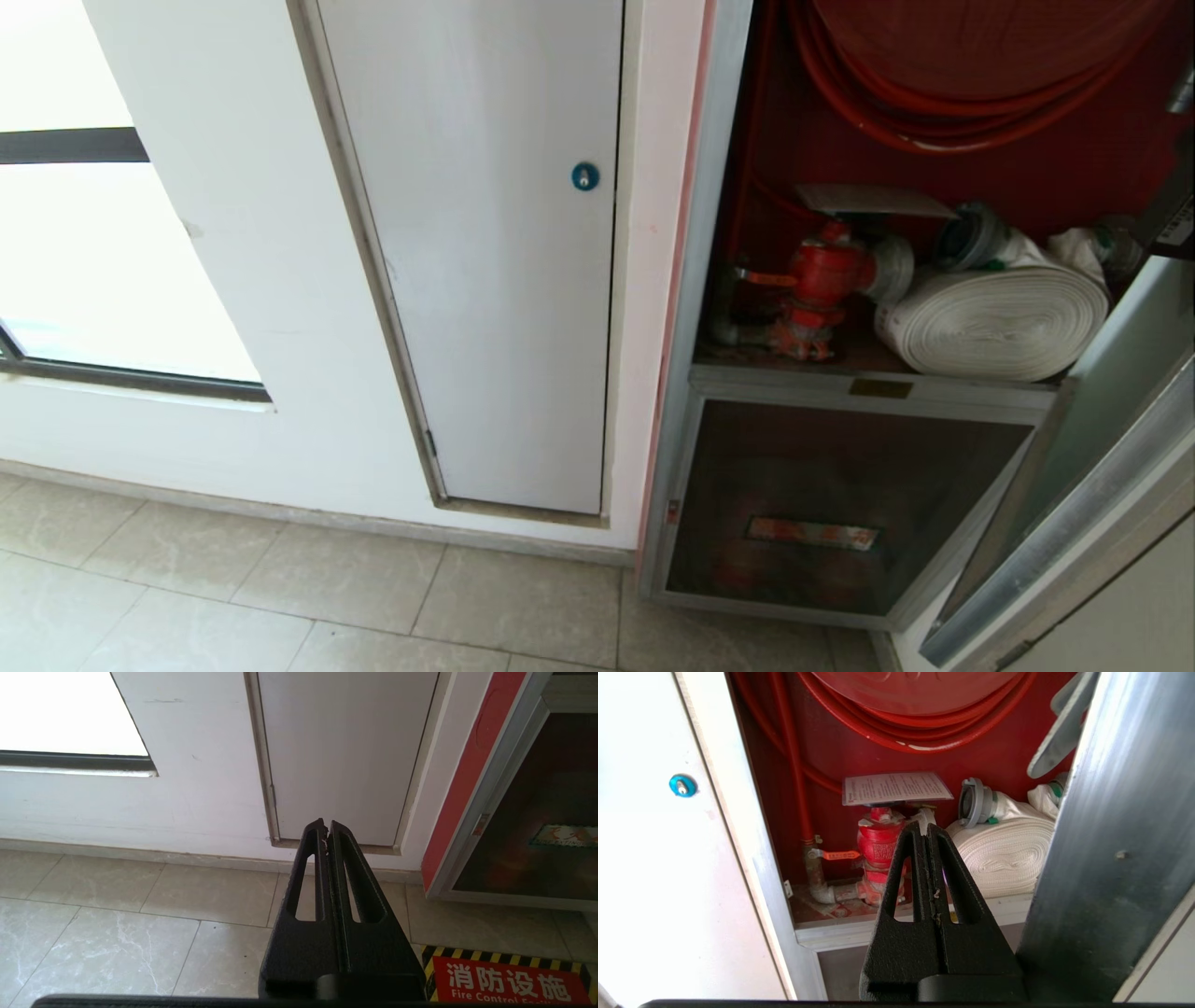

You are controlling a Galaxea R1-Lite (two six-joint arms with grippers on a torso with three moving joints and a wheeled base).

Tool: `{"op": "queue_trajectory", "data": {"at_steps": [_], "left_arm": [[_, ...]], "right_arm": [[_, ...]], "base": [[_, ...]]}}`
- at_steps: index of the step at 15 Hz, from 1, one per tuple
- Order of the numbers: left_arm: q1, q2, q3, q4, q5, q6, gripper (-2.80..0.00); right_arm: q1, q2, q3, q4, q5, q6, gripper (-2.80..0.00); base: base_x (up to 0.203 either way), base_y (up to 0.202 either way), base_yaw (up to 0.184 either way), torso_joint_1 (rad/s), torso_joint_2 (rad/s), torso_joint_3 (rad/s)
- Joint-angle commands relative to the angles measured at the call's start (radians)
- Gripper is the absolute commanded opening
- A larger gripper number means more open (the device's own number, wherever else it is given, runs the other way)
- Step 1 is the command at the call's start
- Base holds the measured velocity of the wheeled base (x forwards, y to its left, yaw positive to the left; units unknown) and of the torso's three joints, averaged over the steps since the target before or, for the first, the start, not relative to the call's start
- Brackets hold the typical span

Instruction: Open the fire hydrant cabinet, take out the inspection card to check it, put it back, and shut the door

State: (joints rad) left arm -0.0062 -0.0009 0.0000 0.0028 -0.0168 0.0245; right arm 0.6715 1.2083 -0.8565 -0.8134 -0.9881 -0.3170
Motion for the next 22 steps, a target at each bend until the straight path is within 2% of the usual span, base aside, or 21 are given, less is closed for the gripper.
{"op": "queue_trajectory", "data": {"at_steps": [1,17,22], "left_arm": [[0.000,0.001,0.000,0.000,0.000,0.000,-2.80],[0.000,0.001,0.000,0.000,0.000,-0.001,-2.80],[0.000,0.001,0.000,0.000,0.000,-0.001,-2.80]], "right_arm": [[0.000,-0.011,0.003,-0.004,-0.007,-0.002,-2.80],[-0.001,-0.098,0.054,0.016,-0.012,-0.002,-2.80],[-0.003,-0.112,0.062,0.022,-0.044,-0.002,-2.80]], "base": [[0.000,0.000,0.000,0.000,0.00,0.000],[0.000,0.000,0.000,0.000,0.00,0.000],[0.000,0.000,0.000,0.000,0.00,0.000]]}}
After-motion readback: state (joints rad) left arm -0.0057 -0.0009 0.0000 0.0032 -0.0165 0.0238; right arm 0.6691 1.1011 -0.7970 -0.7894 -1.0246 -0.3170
